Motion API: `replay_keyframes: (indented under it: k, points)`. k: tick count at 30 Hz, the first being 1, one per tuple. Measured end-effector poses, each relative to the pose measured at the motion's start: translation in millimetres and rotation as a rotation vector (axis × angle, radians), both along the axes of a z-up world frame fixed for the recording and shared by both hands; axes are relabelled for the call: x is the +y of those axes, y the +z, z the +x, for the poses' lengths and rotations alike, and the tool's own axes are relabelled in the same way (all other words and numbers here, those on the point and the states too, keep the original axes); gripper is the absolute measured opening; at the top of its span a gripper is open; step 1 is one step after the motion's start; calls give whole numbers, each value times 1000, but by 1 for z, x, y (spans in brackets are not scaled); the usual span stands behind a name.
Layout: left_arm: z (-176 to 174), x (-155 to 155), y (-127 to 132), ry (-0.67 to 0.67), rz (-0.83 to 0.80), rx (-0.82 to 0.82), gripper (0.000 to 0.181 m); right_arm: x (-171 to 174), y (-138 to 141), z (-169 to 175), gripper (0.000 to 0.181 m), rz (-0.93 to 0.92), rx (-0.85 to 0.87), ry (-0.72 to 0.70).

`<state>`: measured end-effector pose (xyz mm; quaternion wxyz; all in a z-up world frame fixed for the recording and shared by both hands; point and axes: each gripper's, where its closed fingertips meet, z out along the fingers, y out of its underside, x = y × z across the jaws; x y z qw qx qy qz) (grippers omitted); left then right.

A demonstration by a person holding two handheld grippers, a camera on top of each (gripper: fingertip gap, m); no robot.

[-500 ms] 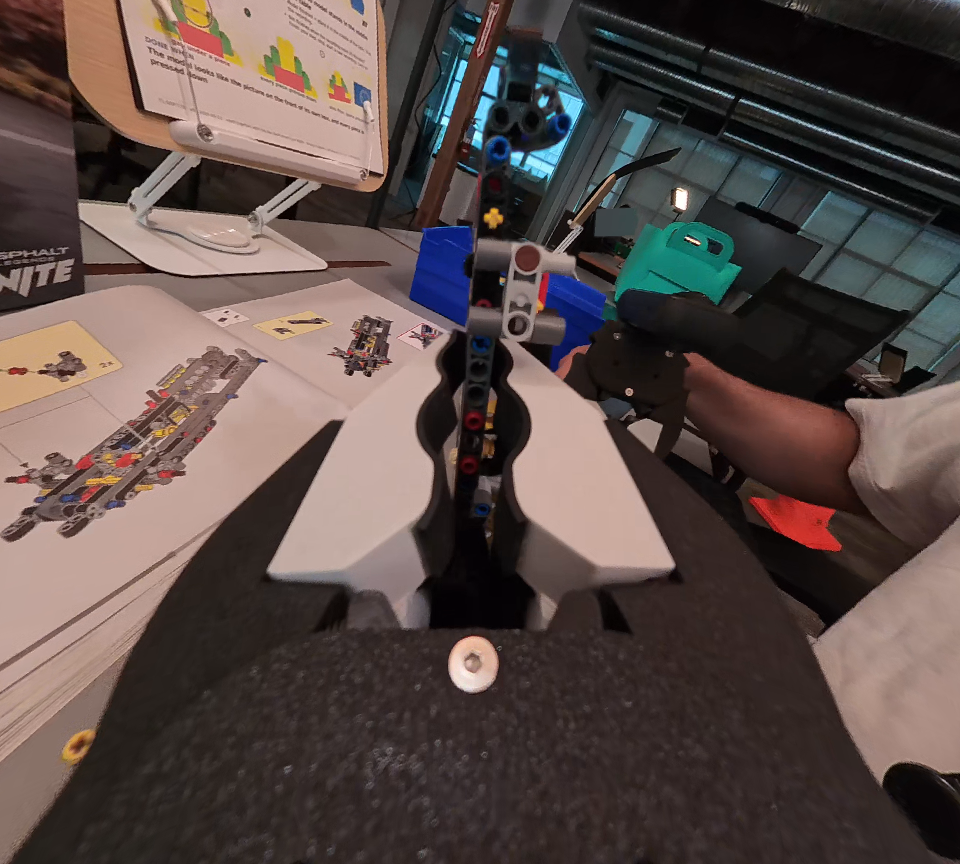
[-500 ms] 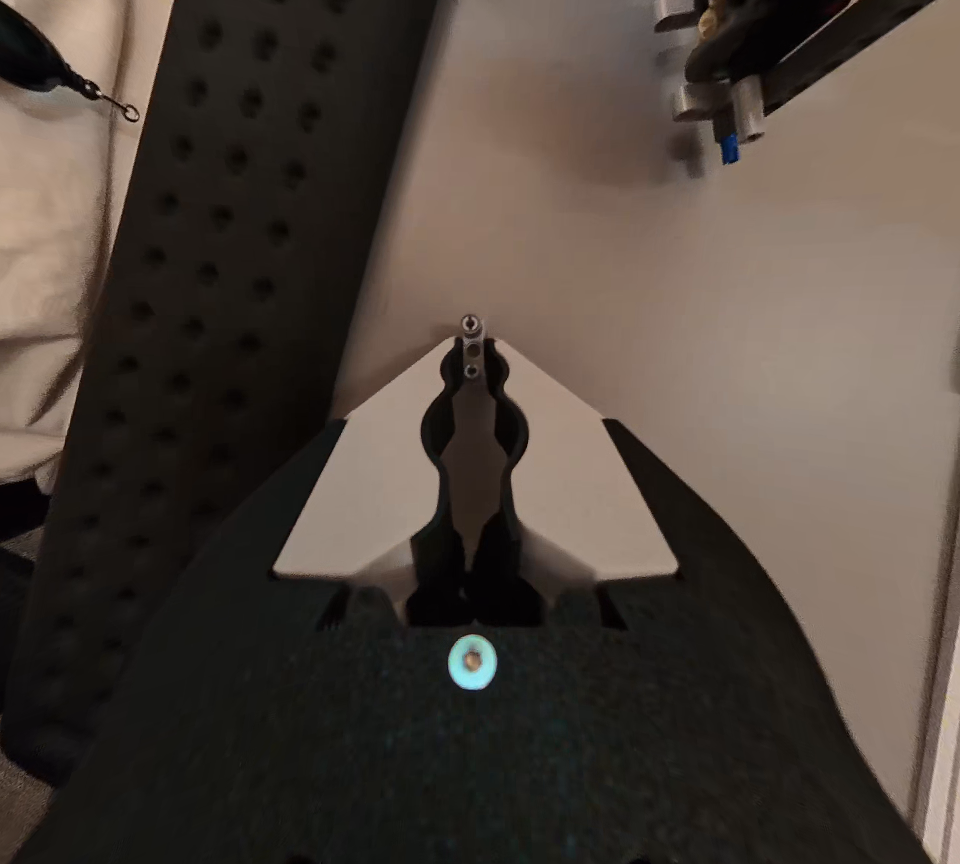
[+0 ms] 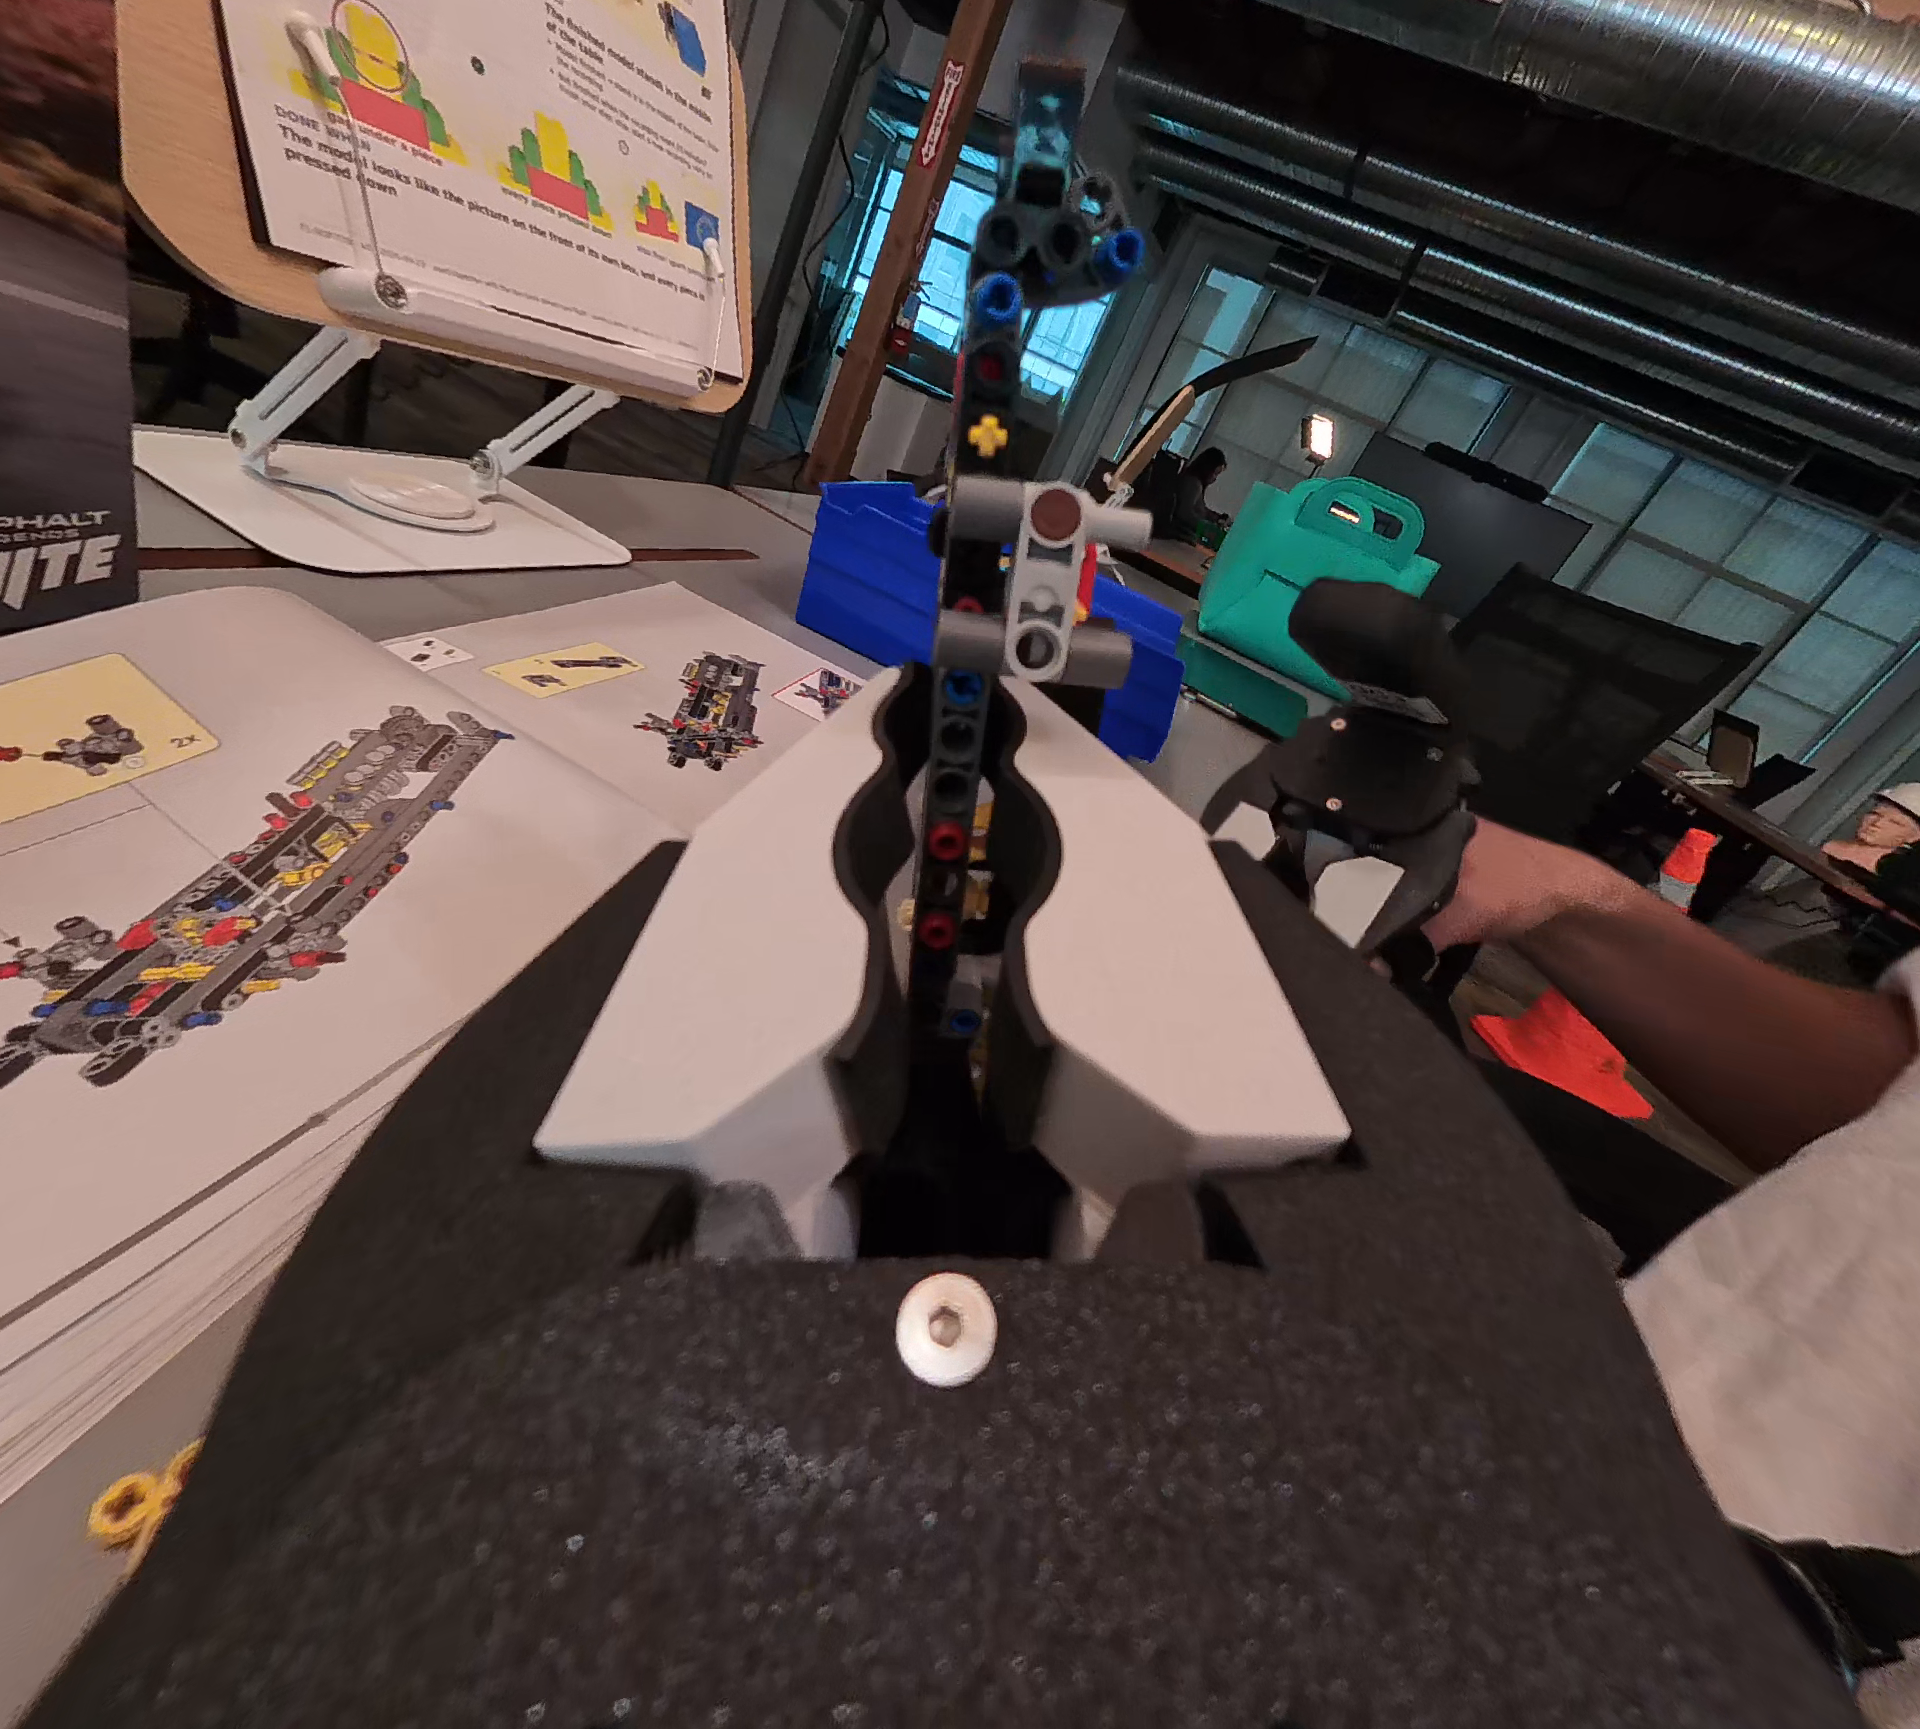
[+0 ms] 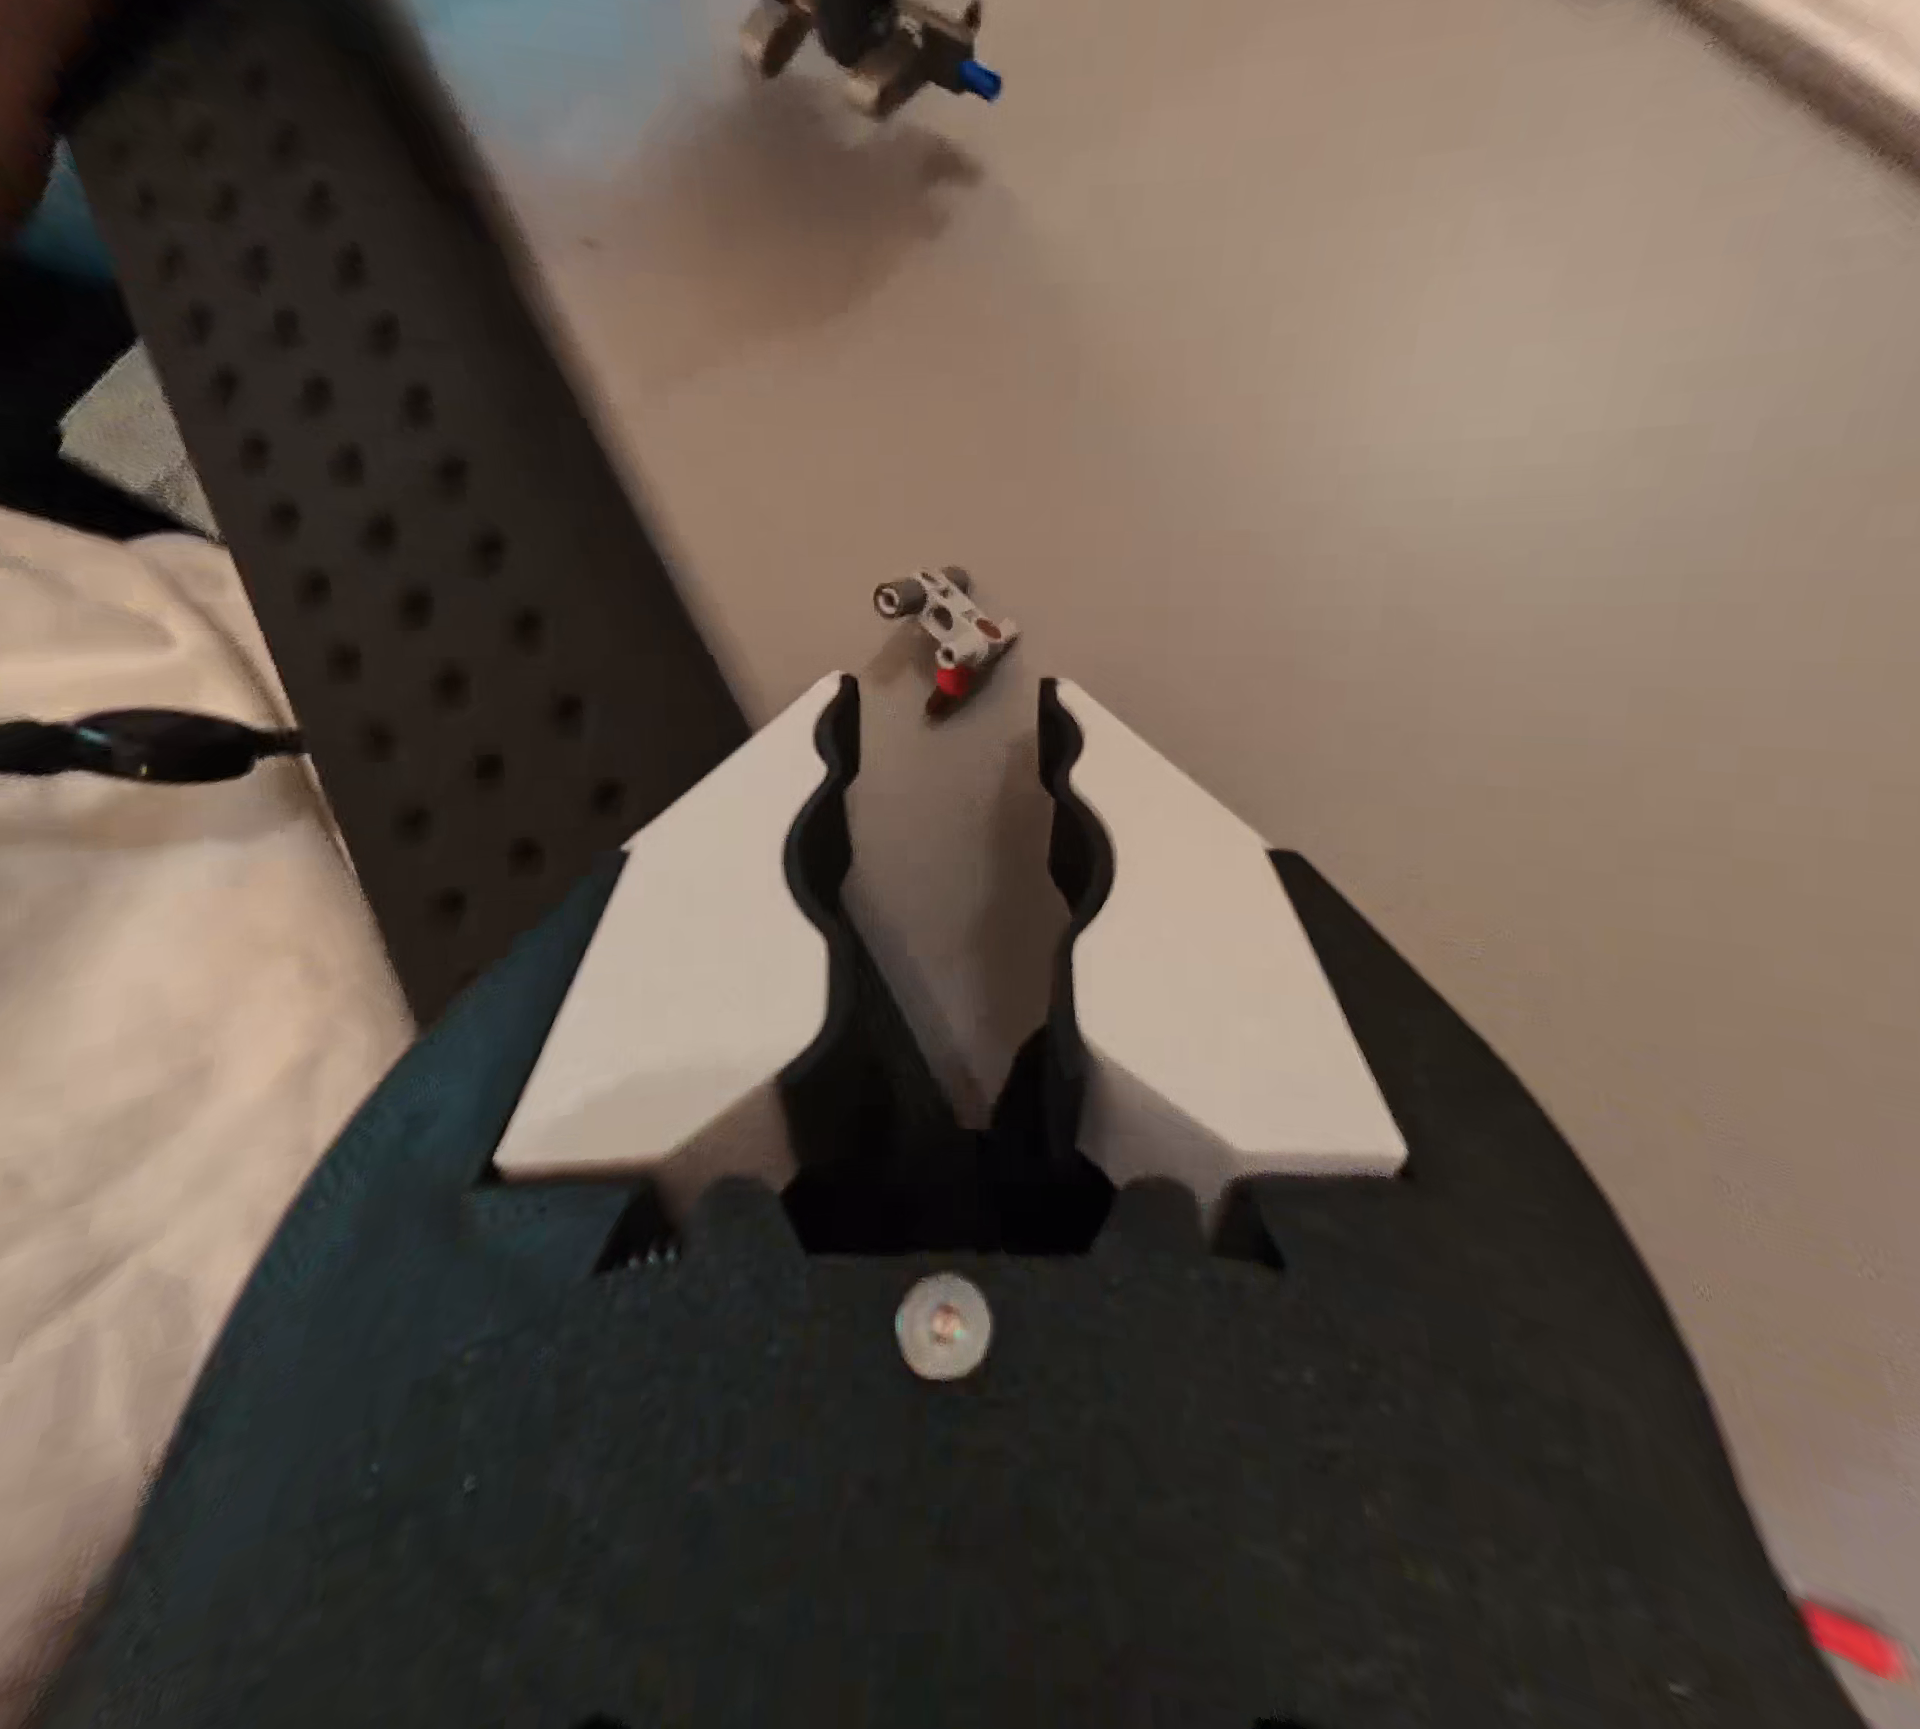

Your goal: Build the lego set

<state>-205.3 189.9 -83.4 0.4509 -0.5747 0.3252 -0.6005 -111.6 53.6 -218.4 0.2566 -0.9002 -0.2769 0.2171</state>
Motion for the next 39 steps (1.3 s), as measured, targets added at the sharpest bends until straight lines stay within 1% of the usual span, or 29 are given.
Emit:
replay_keyframes:
  k: [2, 4, 5, 7, 10, 12, 14, 16, 18, 19, 21, 23, 25, 26, 30, 34, 39]
  points:
    - [2, -2, -1, -8, 1, 5, 6, 2, -6, -2, 31, 21, -22, -74]
    - [3, -3, -2, -15, -5, 11, 6, 5, -11, -6, 23, 25, -35, -104]
    - [4, -3, -3, -18, -10, 12, 6, 6, -14, -7, 20, 16, -52, -99]
    - [3, -3, -3, -18, -16, 11, 6, 11, -15, -3, 6, 47, -108, -88]
    - [2, 0, -6, -5, -25, 19, 6, 19, -10, 2, 5, 102, -167, -44]
    - [1, 1, -7, -1, -36, 18, 6, 26, -3, 3, 5, 167, -220, 4]
    - [1, 2, -6, -2, -44, 14, 7, 40, 10, 9, 5, 297, -327, 42]
    - [0, 2, -7, 2, -44, 16, 7, 54, 27, 4, 5, 446, -383, 101]
    - [1, 2, -8, 3, -38, 25, 6, 71, 47, 1, 5, 611, -446, 112]
    - [1, 2, -9, 4, -35, 29, 6, 79, 54, -2, 5, 659, -443, 98]
    - [3, 1, -10, 5, -20, 43, 6, 96, 68, -10, 5, 695, -327, 19]
    - [4, -2, -10, 8, 6, 56, 6, 111, 88, -20, 5, 753, -121, -57]
    - [5, -5, -10, 5, 25, 58, 7, 123, 102, -16, 5, 817, 35, -141]
    - [5, -7, -10, 2, 27, 58, 7, 126, 102, -12, 5, 816, 76, -168]
    - [7, -14, -9, -25, 38, 54, 7, 118, 106, 2, 5, 814, 197, -207]
    - [9, -21, -8, -37, 112, 67, 7, 116, 106, 18, 5, 829, 231, -267]
    - [10, -25, -7, -38, 151, 72, 7, 122, 110, 11, 5, 783, 321, -274]
